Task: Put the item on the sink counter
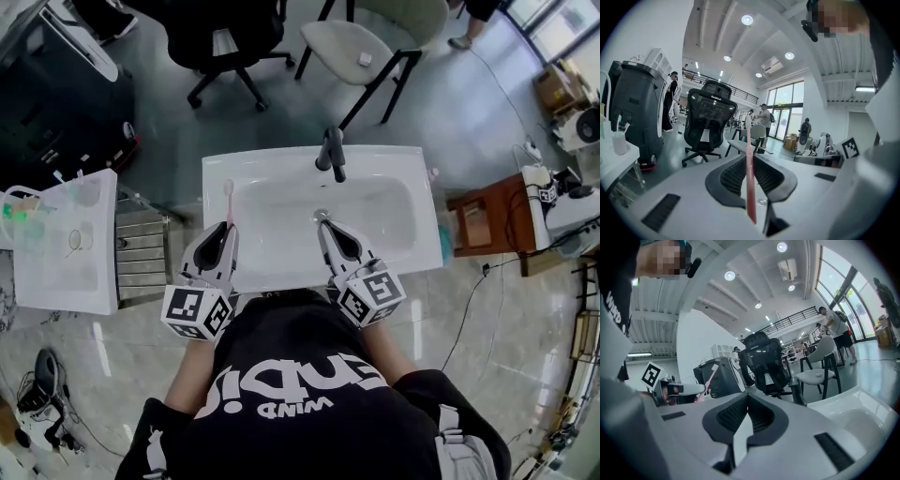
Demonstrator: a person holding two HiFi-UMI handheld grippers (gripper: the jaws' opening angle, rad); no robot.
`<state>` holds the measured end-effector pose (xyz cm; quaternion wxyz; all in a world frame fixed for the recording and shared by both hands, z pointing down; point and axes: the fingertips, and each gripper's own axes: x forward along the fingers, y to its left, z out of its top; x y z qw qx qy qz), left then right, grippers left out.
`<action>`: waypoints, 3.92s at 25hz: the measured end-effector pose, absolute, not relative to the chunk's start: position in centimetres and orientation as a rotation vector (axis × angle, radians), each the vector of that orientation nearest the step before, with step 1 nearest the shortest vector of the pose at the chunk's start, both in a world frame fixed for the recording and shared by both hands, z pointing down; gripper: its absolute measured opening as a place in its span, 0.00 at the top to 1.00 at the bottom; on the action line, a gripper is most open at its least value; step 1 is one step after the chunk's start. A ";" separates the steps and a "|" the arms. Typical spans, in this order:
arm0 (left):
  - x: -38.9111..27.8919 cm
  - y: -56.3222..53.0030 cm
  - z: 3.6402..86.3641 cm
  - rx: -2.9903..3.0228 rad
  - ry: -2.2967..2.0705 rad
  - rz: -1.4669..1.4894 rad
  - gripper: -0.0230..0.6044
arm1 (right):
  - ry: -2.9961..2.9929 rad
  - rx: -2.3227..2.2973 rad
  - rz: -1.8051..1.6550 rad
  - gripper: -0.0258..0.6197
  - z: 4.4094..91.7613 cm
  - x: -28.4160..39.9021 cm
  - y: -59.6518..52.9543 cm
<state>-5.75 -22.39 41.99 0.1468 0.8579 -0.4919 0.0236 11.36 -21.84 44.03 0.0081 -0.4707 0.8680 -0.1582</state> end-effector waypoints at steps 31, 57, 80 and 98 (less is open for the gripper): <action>-11.5 -27.1 61.6 1.970 -1.512 0.621 0.86 | 2.795 -1.360 -0.534 0.93 44.6 11.0 -24.0; -11.8 -26.8 67.5 1.831 -1.423 0.847 0.86 | 2.785 -1.371 -0.591 0.93 45.9 11.7 -24.1; -11.5 -26.7 67.0 1.828 -1.424 0.820 0.79 | 2.796 -1.365 -0.604 0.93 46.3 11.7 -24.2; -10.9 -26.5 63.3 1.934 -1.469 0.762 0.88 | 2.800 -1.352 -0.602 0.93 46.3 11.2 -24.3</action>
